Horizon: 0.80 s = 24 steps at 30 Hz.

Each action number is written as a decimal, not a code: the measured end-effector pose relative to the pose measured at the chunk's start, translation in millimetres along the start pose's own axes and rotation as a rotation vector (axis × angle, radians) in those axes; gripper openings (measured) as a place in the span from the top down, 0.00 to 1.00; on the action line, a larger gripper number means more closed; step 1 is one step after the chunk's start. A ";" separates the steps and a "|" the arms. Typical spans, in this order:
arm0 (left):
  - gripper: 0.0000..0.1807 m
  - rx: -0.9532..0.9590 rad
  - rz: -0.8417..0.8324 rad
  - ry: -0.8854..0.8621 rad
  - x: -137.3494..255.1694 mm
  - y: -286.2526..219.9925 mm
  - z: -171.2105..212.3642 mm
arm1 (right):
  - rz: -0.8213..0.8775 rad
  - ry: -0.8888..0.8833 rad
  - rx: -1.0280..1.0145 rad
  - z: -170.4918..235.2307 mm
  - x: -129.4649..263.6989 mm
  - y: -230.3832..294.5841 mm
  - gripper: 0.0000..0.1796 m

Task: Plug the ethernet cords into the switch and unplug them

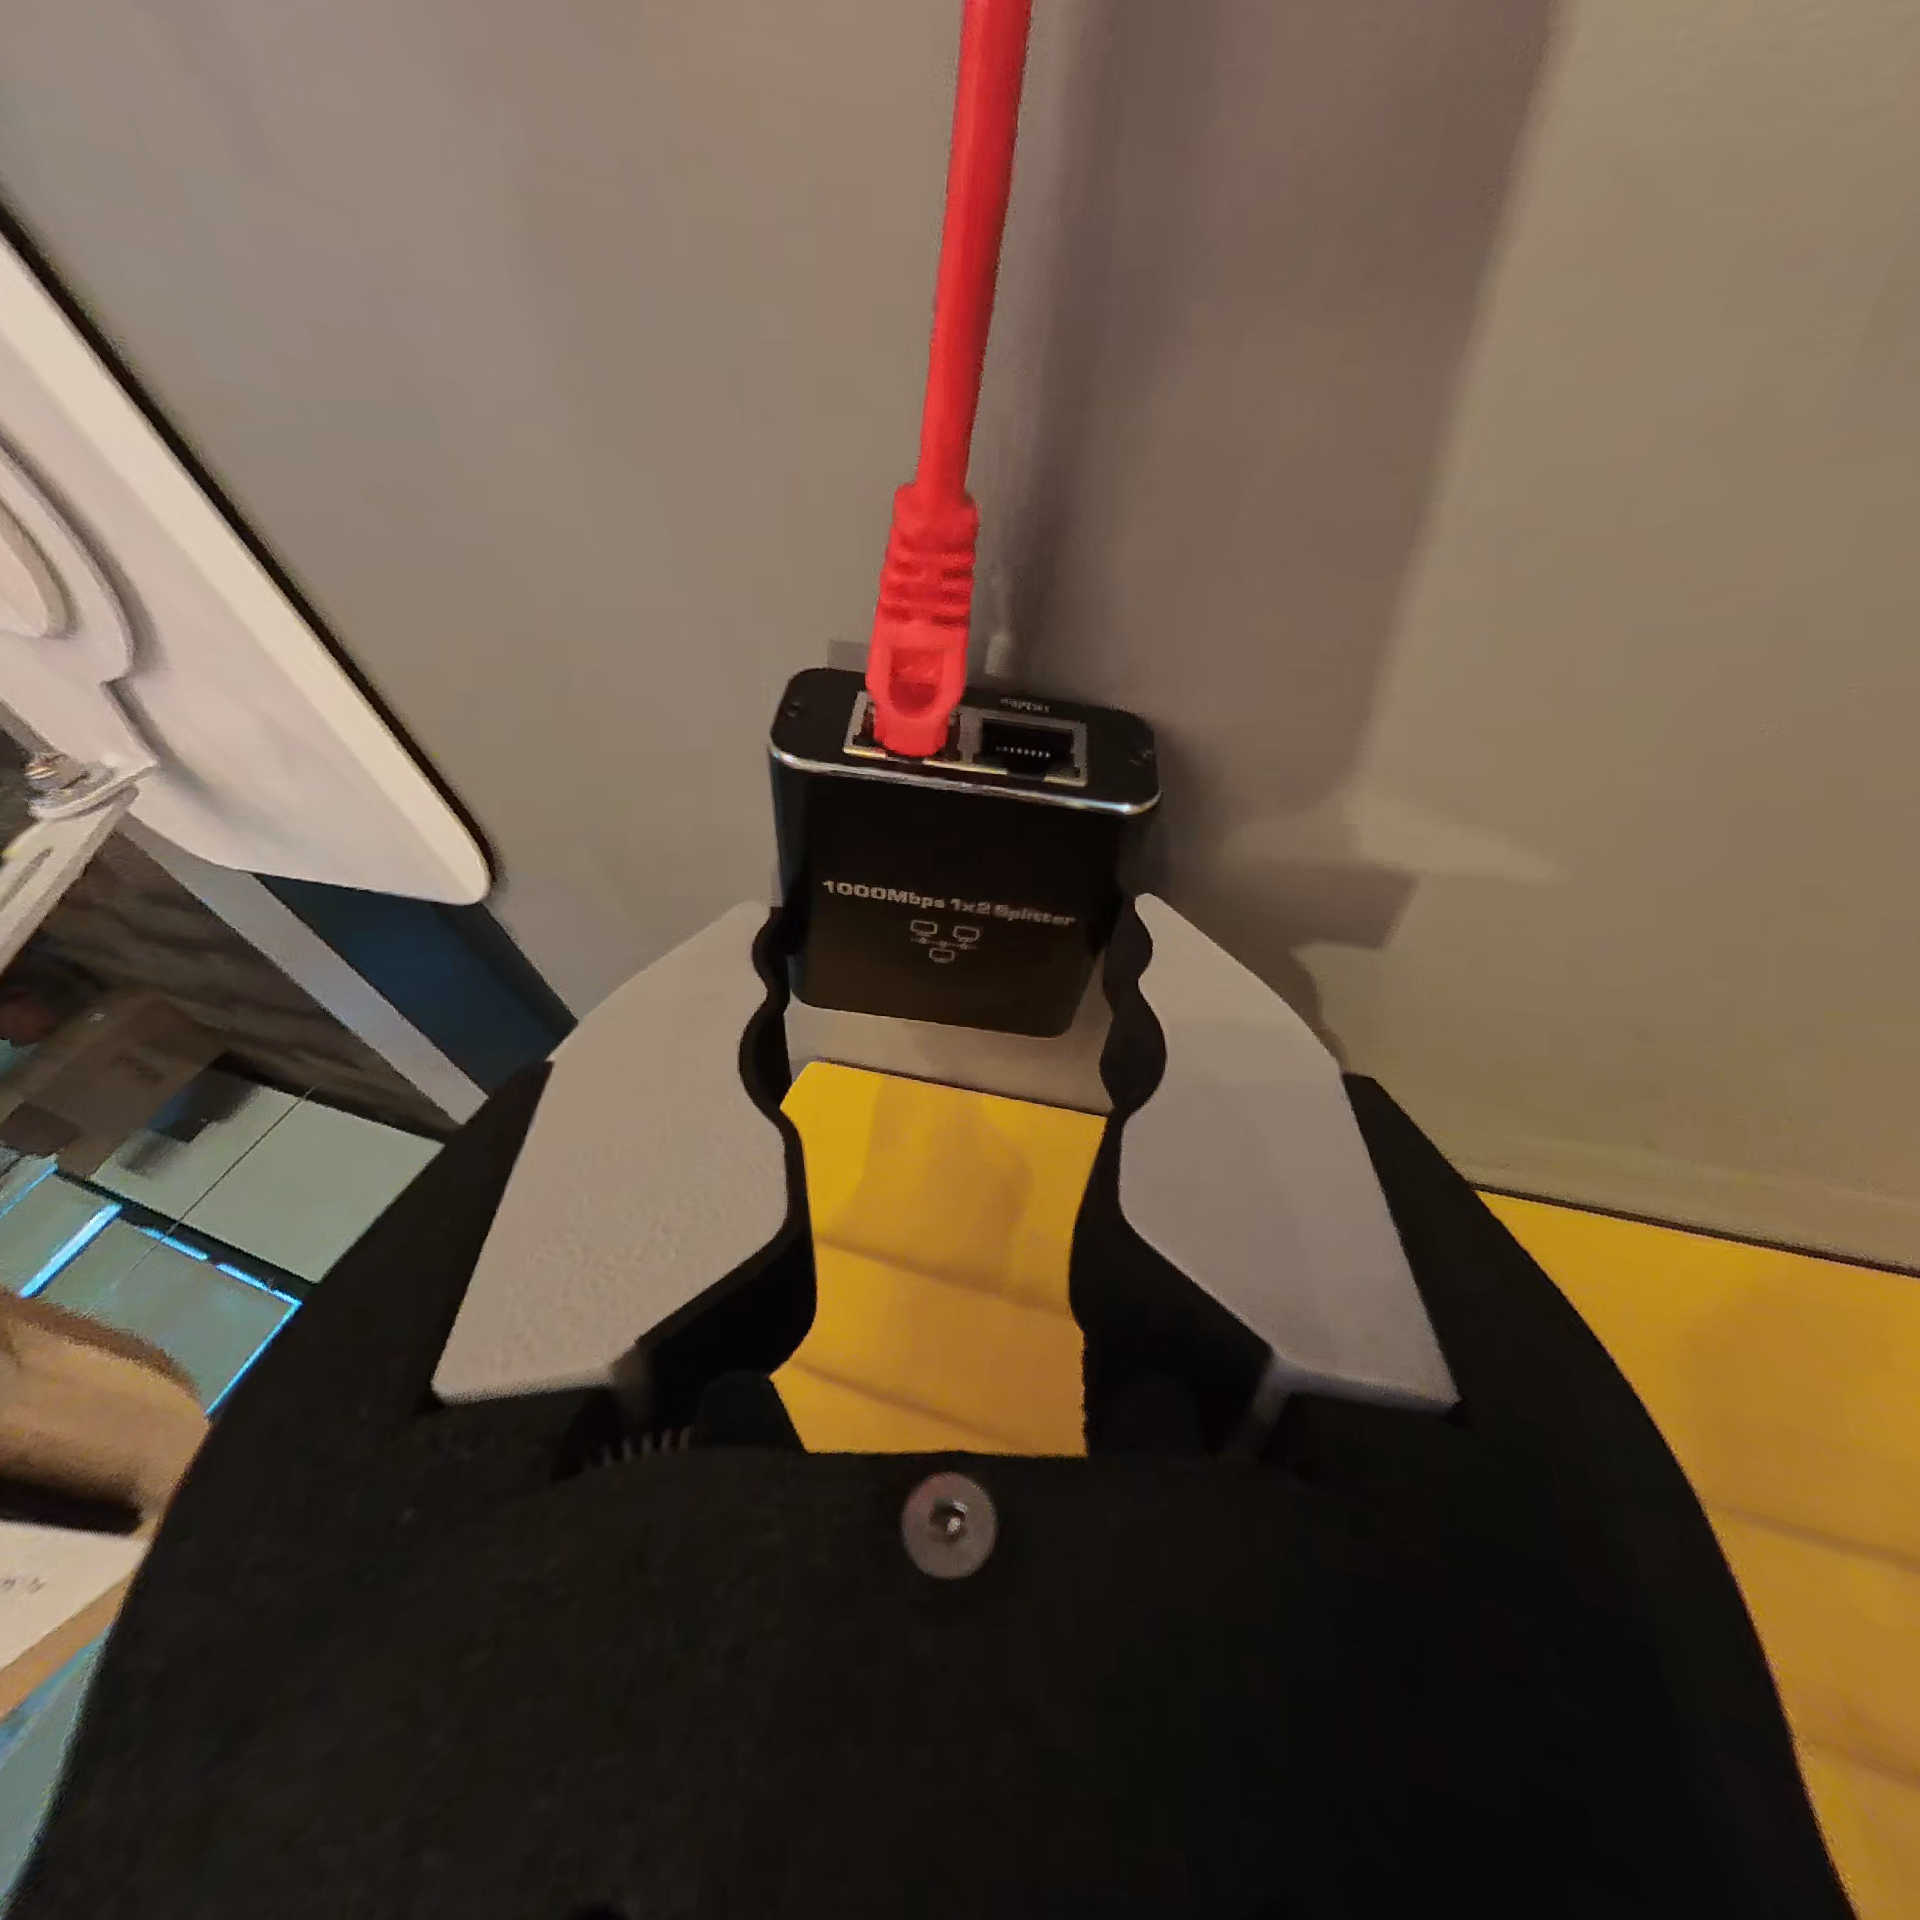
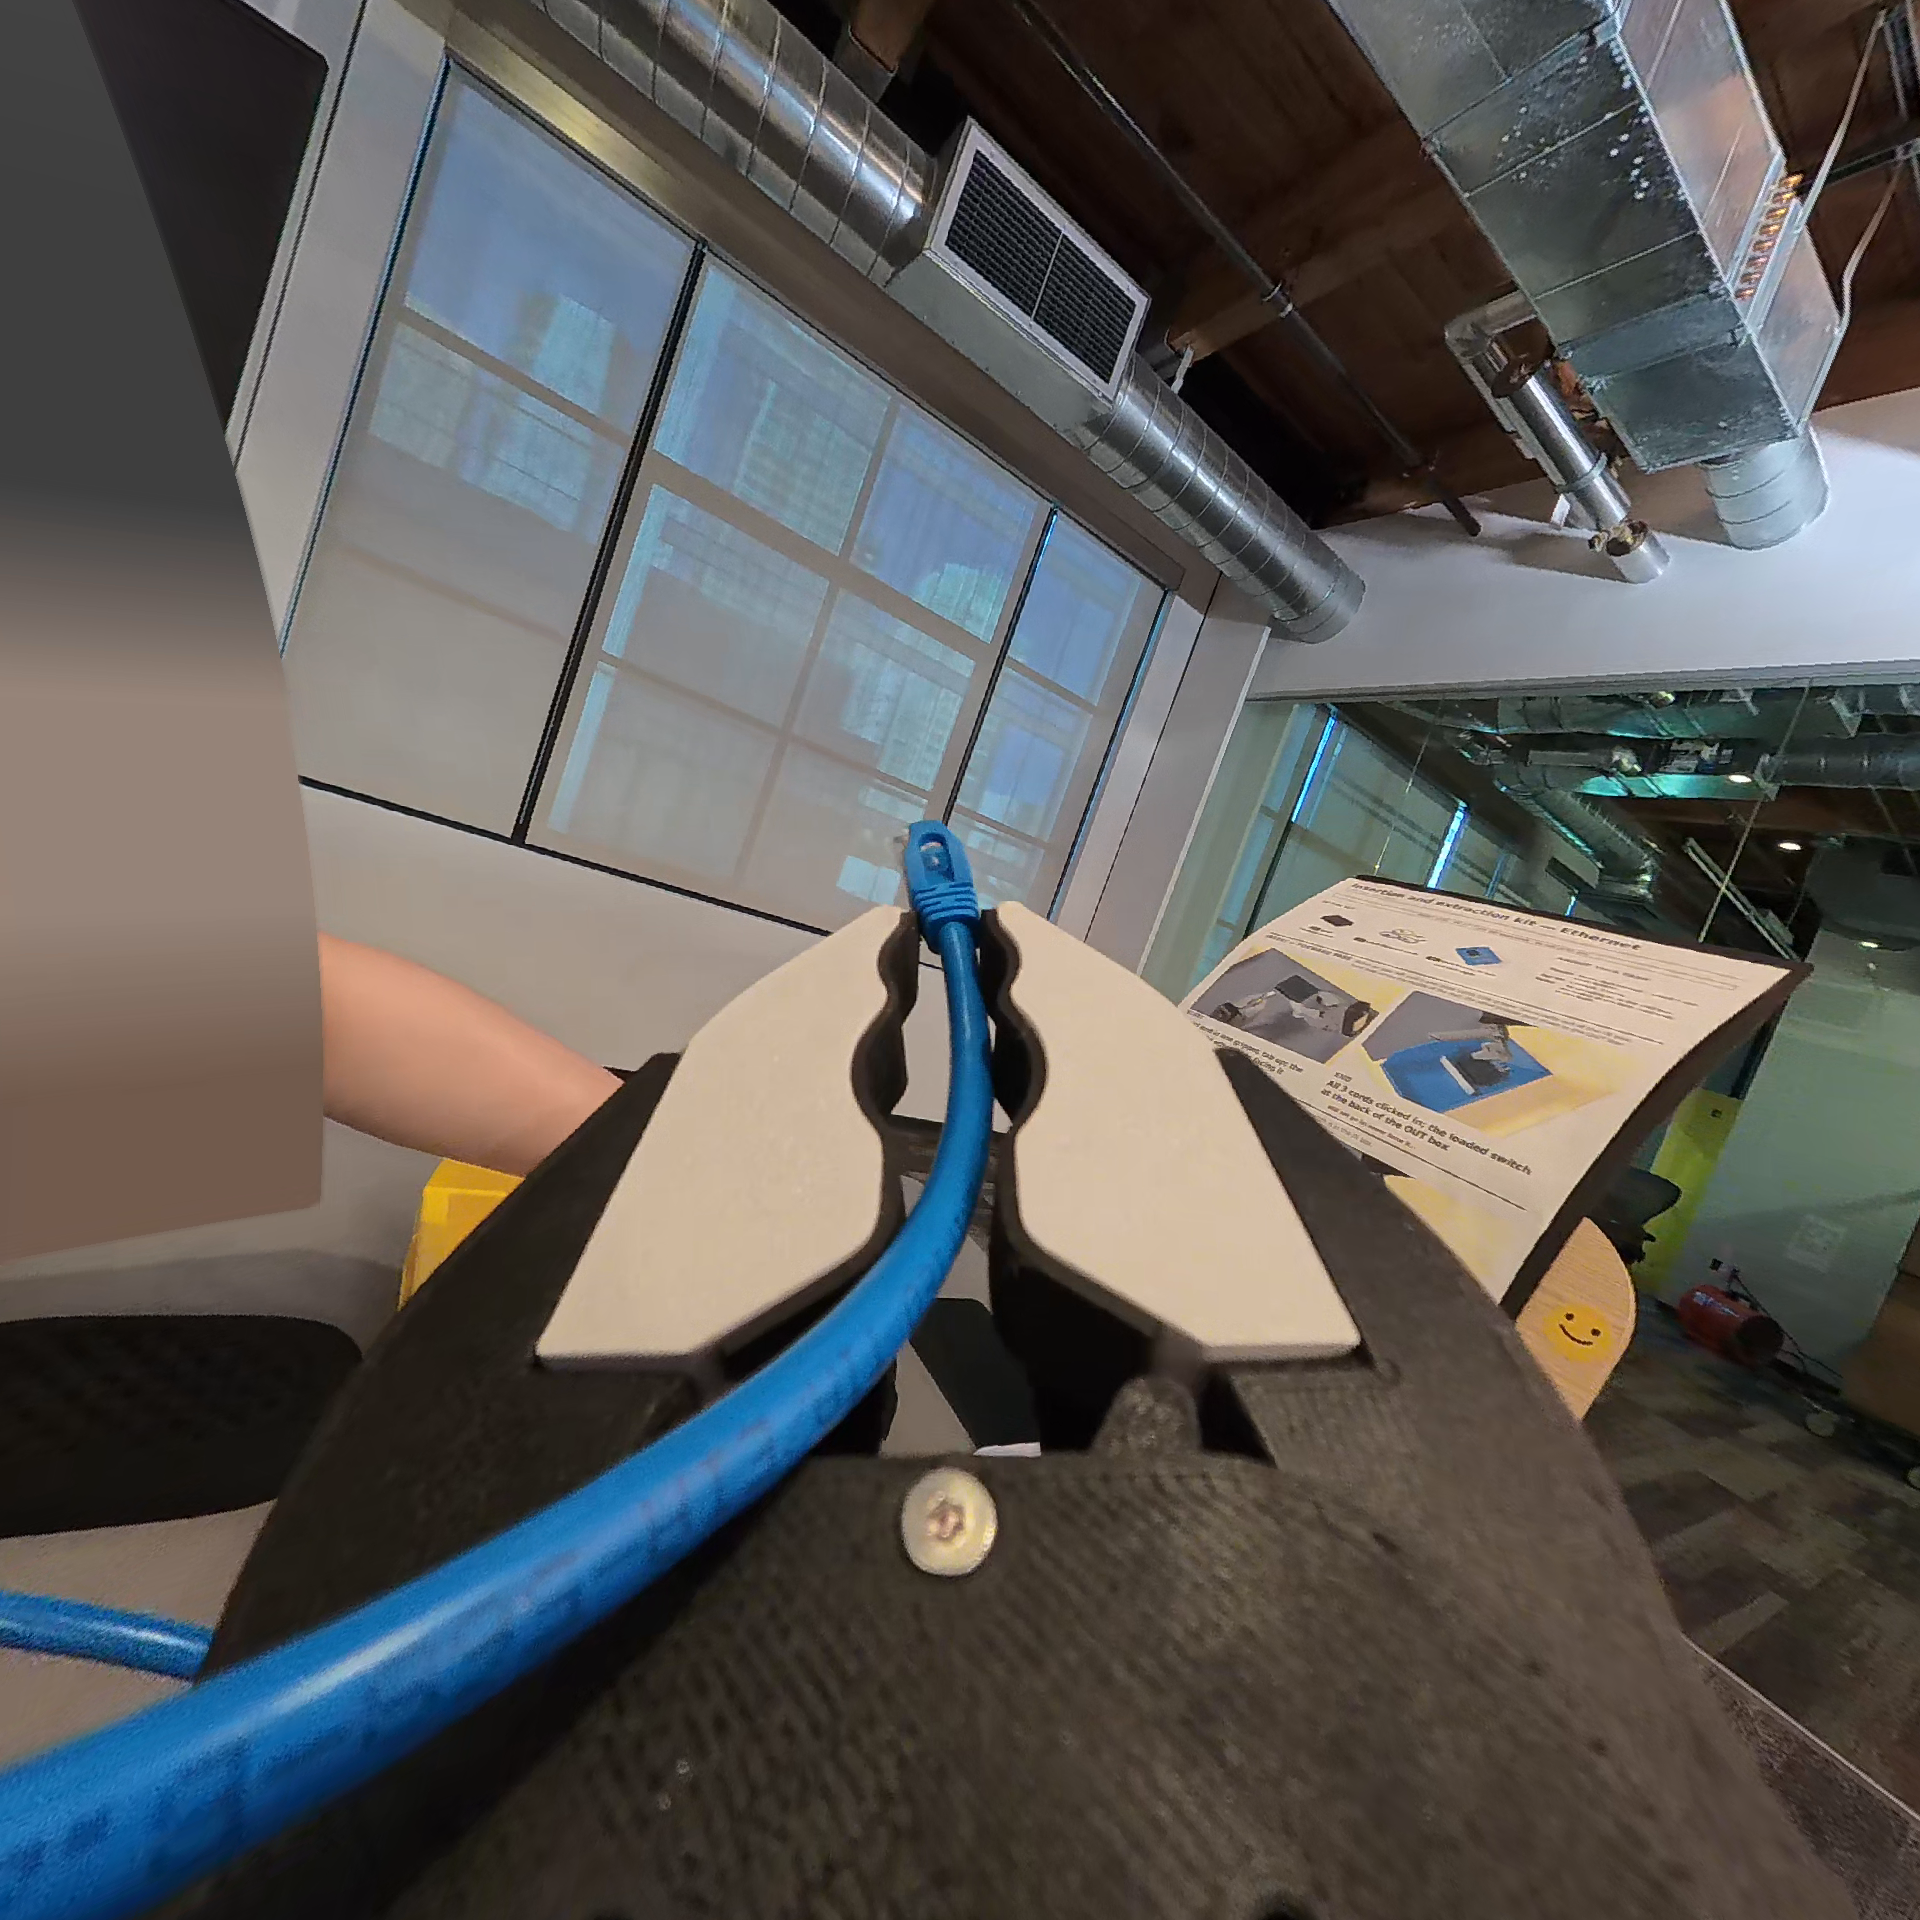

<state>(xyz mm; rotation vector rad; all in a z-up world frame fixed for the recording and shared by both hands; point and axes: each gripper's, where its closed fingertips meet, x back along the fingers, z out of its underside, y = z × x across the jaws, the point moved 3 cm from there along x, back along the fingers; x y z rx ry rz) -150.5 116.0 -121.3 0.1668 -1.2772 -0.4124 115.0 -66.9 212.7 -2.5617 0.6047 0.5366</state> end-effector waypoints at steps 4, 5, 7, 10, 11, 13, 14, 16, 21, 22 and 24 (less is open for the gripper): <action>0.68 -0.025 0.071 0.025 -2.8 1.5 -1.5 | 0.000 -0.002 -0.012 1.9 0.9 -2.5 0.93; 0.68 -0.029 0.088 0.029 -3.4 2.0 -1.6 | 0.000 -0.001 -0.014 2.6 0.8 -2.8 0.93; 0.67 -0.042 0.114 0.034 -4.6 3.6 -2.3 | -0.005 0.004 -0.014 3.9 -0.2 -2.3 0.93; 0.64 -0.057 0.141 0.042 -6.4 6.3 -3.2 | -0.009 0.021 -0.007 6.5 -2.2 -1.3 0.93; 0.65 -0.054 0.159 0.046 -6.9 5.9 -3.1 | -0.011 0.028 -0.005 7.8 -2.8 -1.0 0.93; 0.66 -0.055 0.177 0.048 -7.5 5.6 -3.4 | -0.013 0.040 -0.001 10.0 -4.0 -0.7 0.93; 0.66 -0.060 0.177 0.048 -7.4 5.4 -3.6 | -0.015 0.043 0.000 10.7 -4.5 -0.6 0.93; 0.65 -0.078 0.166 0.048 -7.3 5.6 -4.3 | -0.017 0.045 -0.001 11.6 -5.0 -0.5 0.93; 0.63 -0.079 0.131 0.061 -7.0 7.1 -4.8 | -0.017 0.045 -0.005 12.2 -4.6 -1.3 0.93; 0.64 -0.078 0.137 0.062 -6.8 6.3 -4.7 | -0.017 0.045 -0.005 12.2 -4.4 -1.3 0.93; 0.66 -0.089 0.144 0.061 -6.6 4.5 -4.7 | -0.015 0.043 -0.003 11.2 -3.7 -1.2 0.93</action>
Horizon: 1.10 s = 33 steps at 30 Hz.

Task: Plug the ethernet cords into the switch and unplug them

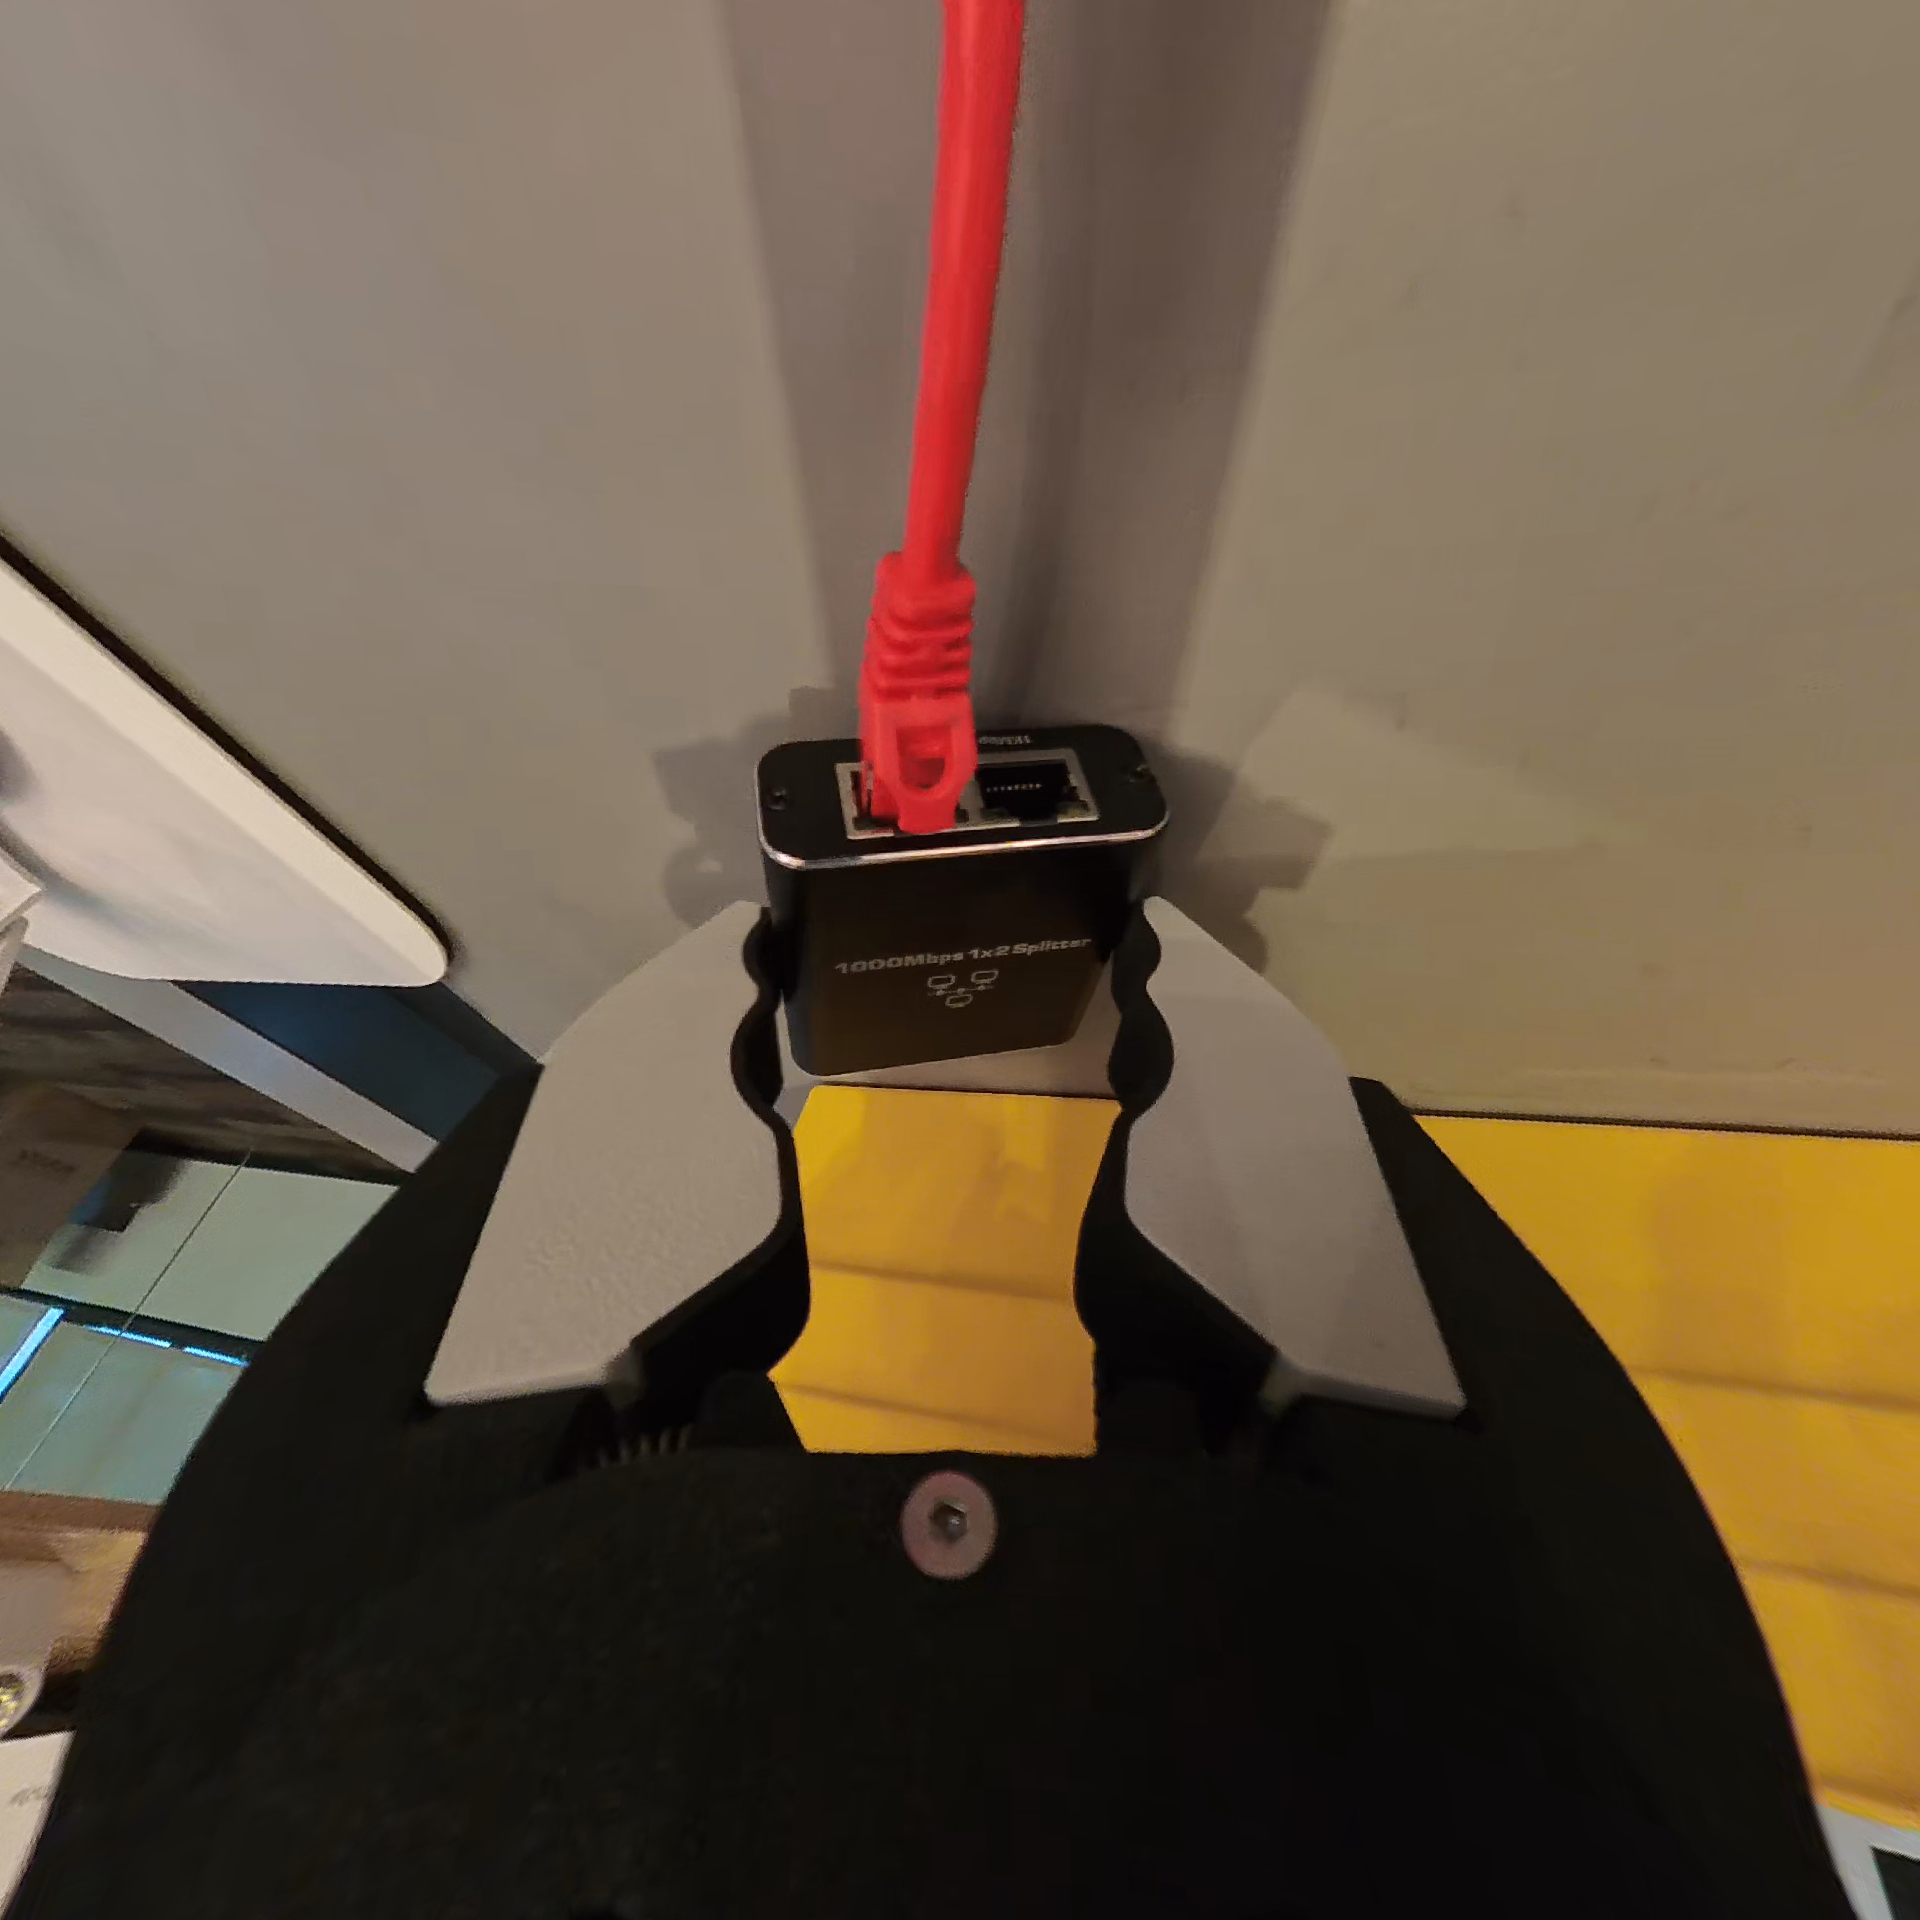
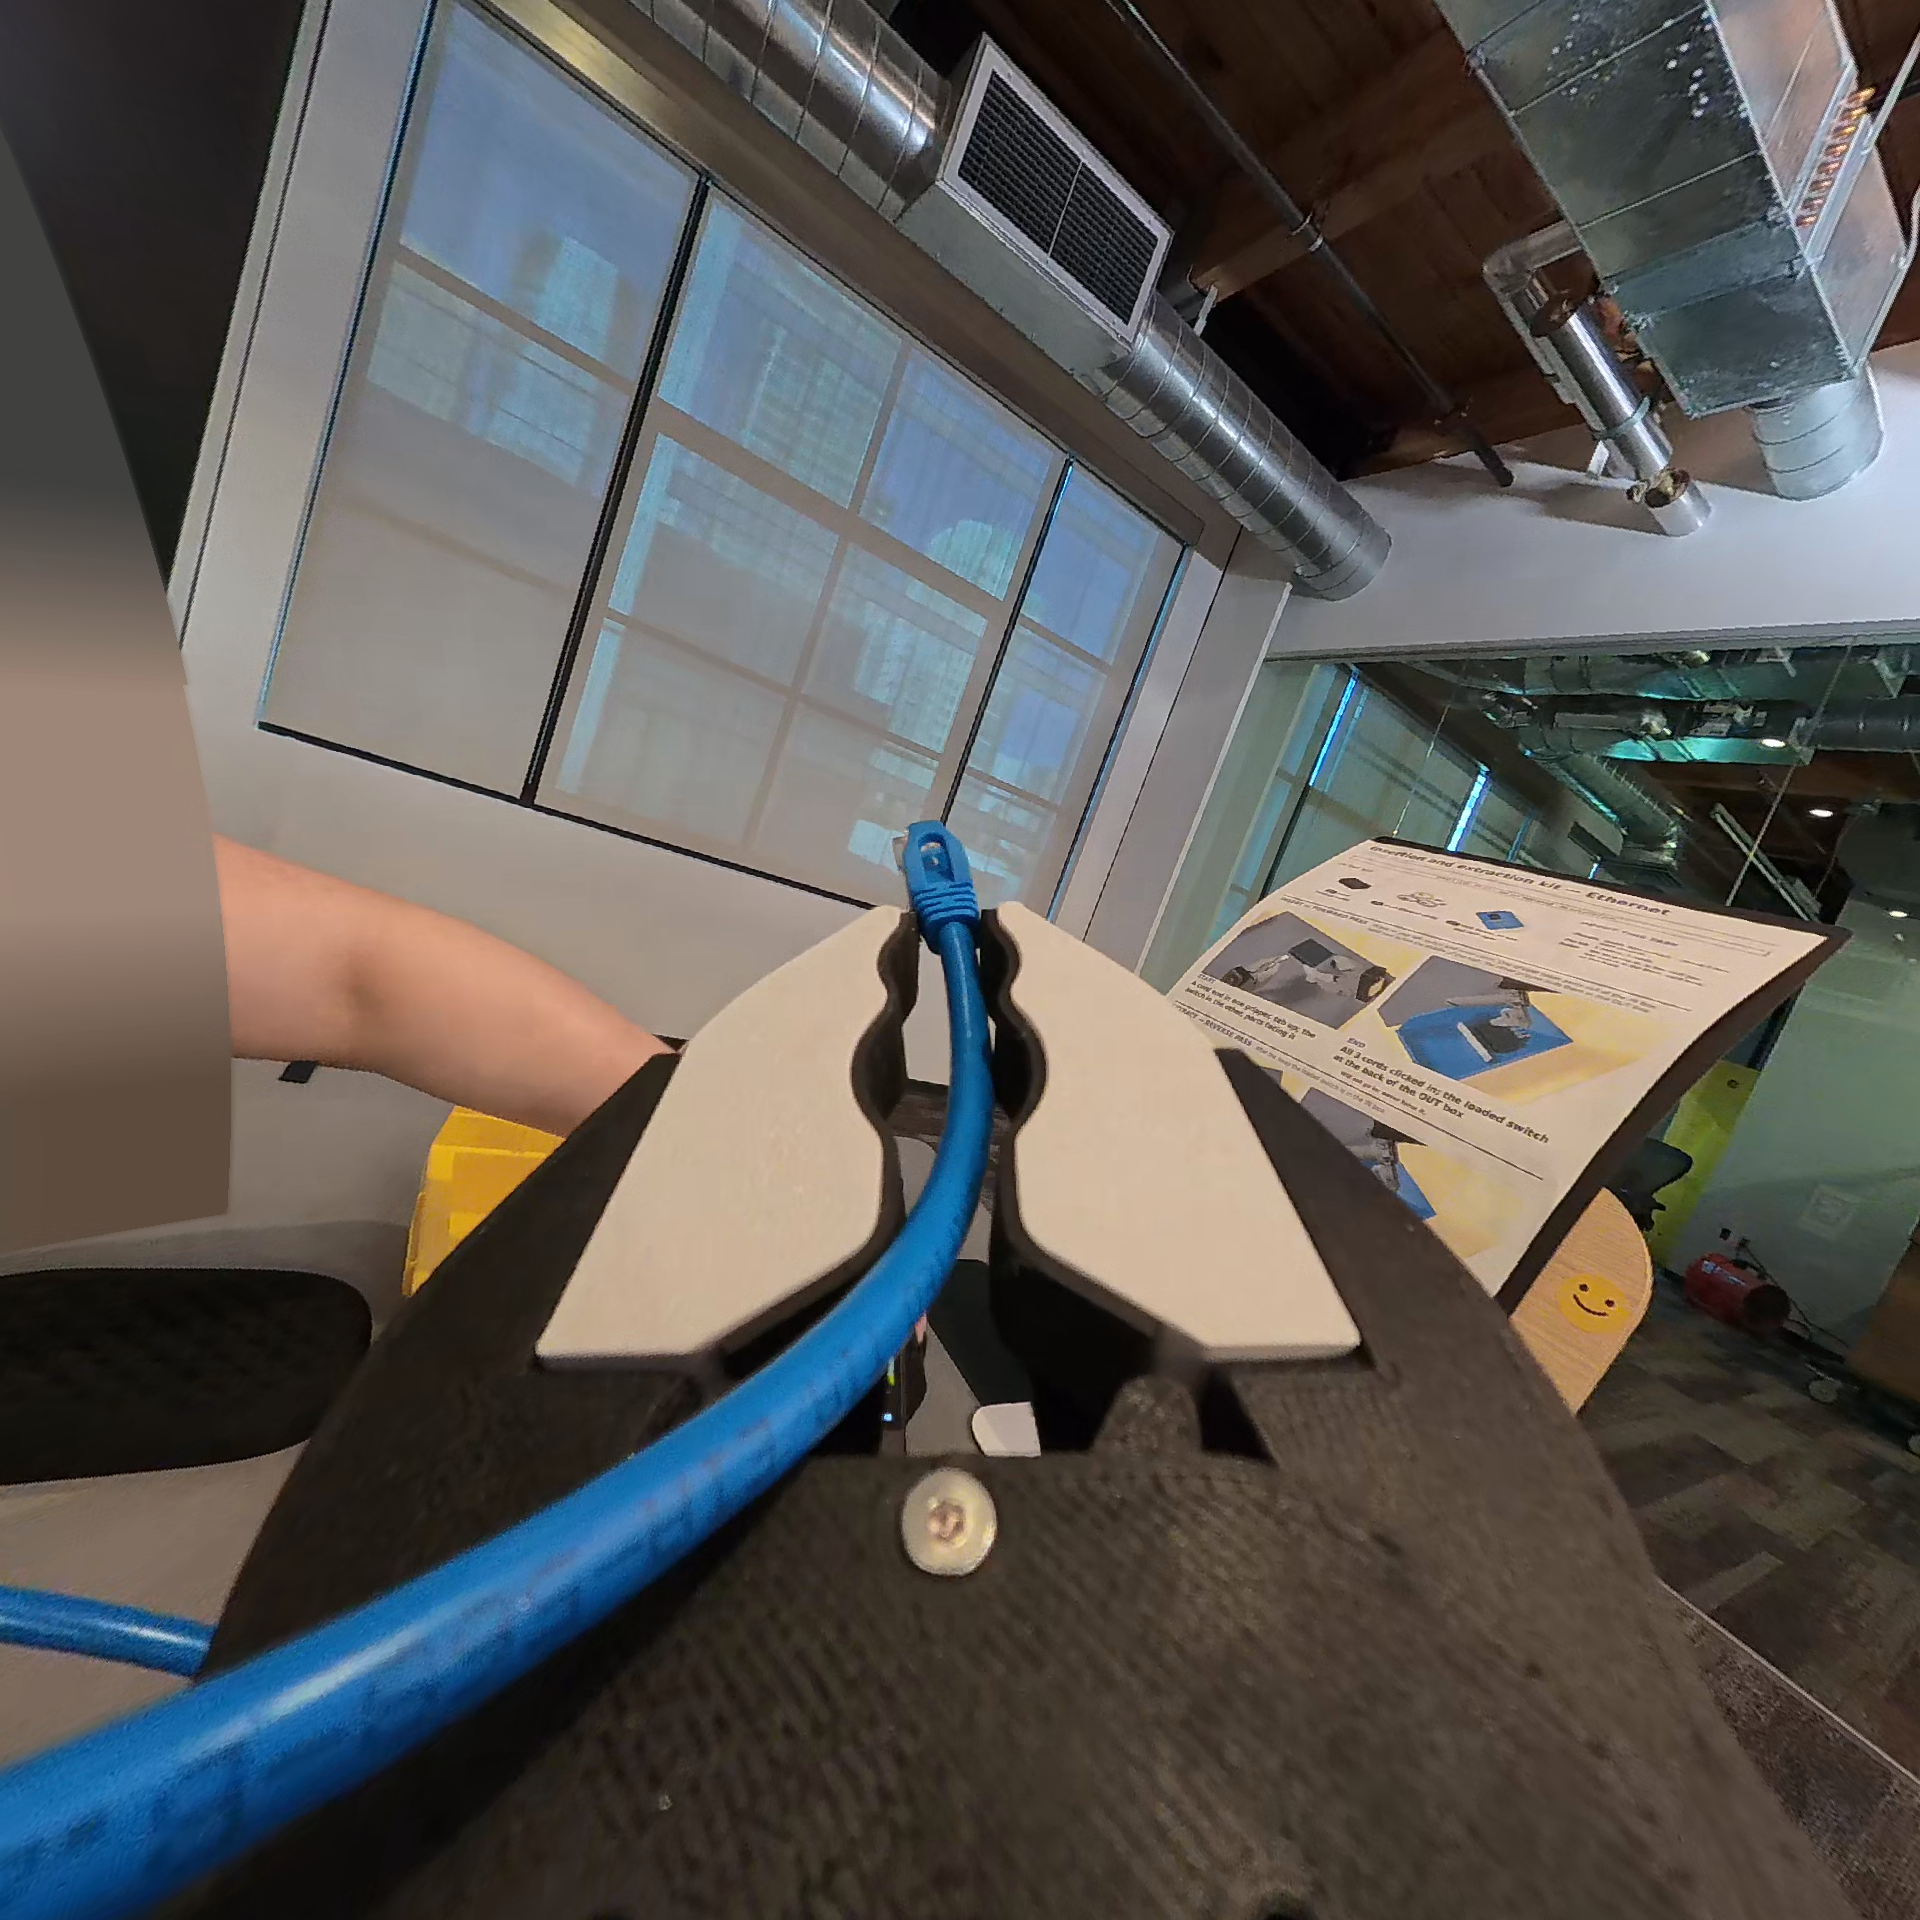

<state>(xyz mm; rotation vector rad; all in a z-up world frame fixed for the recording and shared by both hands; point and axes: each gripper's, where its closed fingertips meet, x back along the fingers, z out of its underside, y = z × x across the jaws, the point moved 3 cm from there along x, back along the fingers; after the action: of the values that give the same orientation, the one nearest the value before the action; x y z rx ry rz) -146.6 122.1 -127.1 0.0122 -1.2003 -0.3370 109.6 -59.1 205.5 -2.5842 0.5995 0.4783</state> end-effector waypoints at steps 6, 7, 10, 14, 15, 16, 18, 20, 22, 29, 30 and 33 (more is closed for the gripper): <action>0.66 -0.003 -0.042 0.012 1.4 -1.1 0.3 | 0.004 -0.001 0.003 -0.8 2.5 -1.2 0.93; 0.67 0.012 -0.039 0.011 1.3 -1.6 1.3 | 0.006 0.000 0.003 -0.6 3.0 -1.7 0.93; 0.66 0.069 0.014 -0.003 2.0 -6.7 5.9 | 0.007 -0.001 -0.002 0.0 3.8 -3.0 0.93; 0.67 0.204 0.126 -0.136 17.0 -12.8 4.3 | 0.007 0.005 -0.008 2.7 2.9 -4.2 0.93; 0.67 0.238 0.143 -0.202 23.8 -12.5 1.6 | 0.007 0.008 -0.010 3.7 2.5 -4.6 0.93; 0.67 0.269 0.162 -0.267 31.1 -12.5 -0.7 | 0.007 0.011 -0.011 4.7 2.2 -5.0 0.93; 0.67 0.322 0.191 -0.377 46.1 -12.3 -3.2 | 0.005 0.015 -0.019 6.7 1.4 -5.7 0.93; 0.67 0.351 0.188 -0.475 61.7 -11.2 -4.7 | 0.001 0.026 -0.026 9.5 -0.2 -5.9 0.93; 0.67 0.359 0.194 -0.561 78.9 -14.3 -6.1 | -0.008 0.047 -0.036 14.1 -3.4 -4.9 0.93; 0.67 0.245 0.175 -0.865 137.0 -57.7 -12.3 | -0.165 0.255 -0.083 58.4 -33.9 19.8 0.93; 0.67 0.254 0.170 -0.892 138.4 -63.3 -13.7 | -0.179 0.291 -0.078 68.2 -40.7 24.2 0.93; 0.67 0.305 0.082 -0.904 127.4 -68.1 -14.6 | -0.213 0.340 -0.086 91.5 -58.2 35.0 0.93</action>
<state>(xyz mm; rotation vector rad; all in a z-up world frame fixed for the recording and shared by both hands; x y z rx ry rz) -109.8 21.5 -29.1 0.0810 -2.1344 -0.0685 22.7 -23.5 141.0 -2.7933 0.4107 -0.0072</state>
